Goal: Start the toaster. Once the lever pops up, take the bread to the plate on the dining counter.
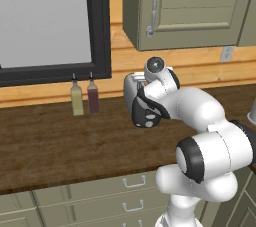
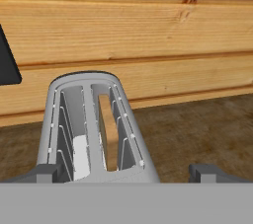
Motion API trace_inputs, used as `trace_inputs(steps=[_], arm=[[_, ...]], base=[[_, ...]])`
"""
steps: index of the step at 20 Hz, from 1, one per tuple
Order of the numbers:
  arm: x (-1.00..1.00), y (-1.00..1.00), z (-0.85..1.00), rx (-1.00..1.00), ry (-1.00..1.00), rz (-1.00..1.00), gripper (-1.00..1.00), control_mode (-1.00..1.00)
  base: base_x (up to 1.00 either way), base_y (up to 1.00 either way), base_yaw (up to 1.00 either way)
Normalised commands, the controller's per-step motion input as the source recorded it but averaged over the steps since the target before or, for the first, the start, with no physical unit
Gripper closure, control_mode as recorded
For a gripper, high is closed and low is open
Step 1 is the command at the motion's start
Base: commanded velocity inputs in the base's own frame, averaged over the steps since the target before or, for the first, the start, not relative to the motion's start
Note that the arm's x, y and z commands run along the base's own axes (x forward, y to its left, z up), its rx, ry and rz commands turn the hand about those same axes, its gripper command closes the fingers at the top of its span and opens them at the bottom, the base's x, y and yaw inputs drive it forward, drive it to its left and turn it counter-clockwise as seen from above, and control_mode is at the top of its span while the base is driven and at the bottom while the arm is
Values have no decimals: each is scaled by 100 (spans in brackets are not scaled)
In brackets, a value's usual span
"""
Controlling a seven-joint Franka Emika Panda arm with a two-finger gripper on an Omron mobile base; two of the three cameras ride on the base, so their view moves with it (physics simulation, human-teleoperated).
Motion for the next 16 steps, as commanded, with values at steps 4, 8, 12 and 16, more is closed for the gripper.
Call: trace_inputs(steps=[4, 8, 12, 16], arm=[[0, 0, 0, 0, 0, 0, -100, -100], [0, 0, 0, 0, 0, 0, -100, -100], [0, 0, 0, 0, 0, 0, -100, -100], [0, 0, 0, 0, 0, 0, -100, -100]], base=[[0, 0, 0], [0, 0, 0], [0, 0, 0], [0, 0, 0]])
